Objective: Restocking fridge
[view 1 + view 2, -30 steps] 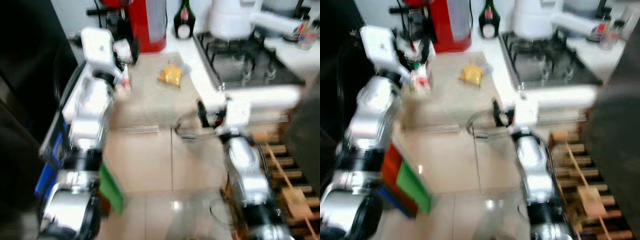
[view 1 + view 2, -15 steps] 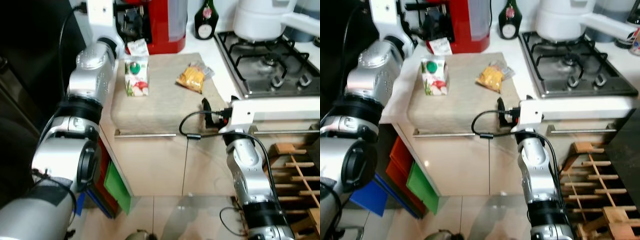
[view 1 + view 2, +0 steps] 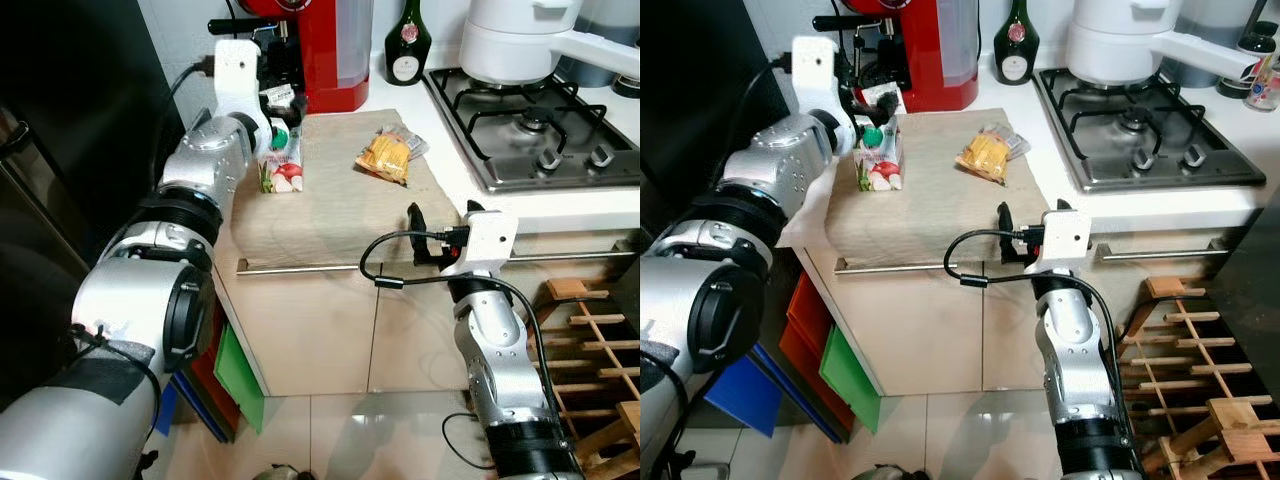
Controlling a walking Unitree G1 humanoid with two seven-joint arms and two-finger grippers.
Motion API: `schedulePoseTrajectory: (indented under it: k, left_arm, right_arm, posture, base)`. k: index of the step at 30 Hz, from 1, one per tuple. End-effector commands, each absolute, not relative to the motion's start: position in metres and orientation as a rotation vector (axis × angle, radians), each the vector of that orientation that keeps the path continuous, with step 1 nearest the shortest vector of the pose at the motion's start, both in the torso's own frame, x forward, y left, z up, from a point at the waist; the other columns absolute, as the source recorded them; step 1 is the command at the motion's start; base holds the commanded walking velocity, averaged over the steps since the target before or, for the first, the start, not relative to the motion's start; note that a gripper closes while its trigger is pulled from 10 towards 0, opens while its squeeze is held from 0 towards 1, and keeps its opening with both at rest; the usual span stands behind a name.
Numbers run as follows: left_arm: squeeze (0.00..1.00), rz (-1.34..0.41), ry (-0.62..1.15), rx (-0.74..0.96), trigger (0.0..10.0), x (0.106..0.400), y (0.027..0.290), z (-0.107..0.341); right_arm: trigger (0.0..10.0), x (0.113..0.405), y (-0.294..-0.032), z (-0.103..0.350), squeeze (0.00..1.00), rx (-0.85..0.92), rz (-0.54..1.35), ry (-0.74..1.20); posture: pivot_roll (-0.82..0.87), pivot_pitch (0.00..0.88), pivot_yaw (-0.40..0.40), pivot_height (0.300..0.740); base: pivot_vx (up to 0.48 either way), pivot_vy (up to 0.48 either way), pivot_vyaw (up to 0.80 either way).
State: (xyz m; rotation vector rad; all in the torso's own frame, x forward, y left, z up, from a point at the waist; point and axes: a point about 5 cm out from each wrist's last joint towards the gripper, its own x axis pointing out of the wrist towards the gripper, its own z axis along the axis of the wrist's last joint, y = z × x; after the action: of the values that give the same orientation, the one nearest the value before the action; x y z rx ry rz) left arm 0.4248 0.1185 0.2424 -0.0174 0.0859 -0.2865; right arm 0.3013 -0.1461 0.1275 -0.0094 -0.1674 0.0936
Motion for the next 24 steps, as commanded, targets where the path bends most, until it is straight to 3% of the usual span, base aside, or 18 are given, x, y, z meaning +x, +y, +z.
schedulePoseTrajectory:
  k: [1, 10, 24]
  left_arm:
    - [0.0, -0.282, 0.119, 0.012, 10.0, 0.424, 0.118, 0.233]
    - [0.0, -0.241, 0.163, 0.056, 10.0, 0.422, 0.114, 0.216]
    - [0.0, -0.206, 0.212, -0.012, 10.0, 0.42, 0.113, 0.205]
  right_arm:
    - [10.0, 0.301, -0.144, 0.131, 0.0, -0.006, 0.098, -0.175]
    - [10.0, 0.306, -0.143, 0.131, 0.0, -0.016, 0.125, -0.167]
    - [10.0, 0.31, -0.136, 0.132, 0.0, -0.012, 0.157, -0.167]
  posture:
    - [-0.15, 0.0, 0.133, 0.74]
    - [-0.13, 0.0, 0.107, 0.74]
    - [-0.12, 0.0, 0.088, 0.74]
  base:
    - [0.0, 0.0, 0.0]
    - [0.0, 0.0, 0.0]
    - [0.0, 0.0, 0.0]
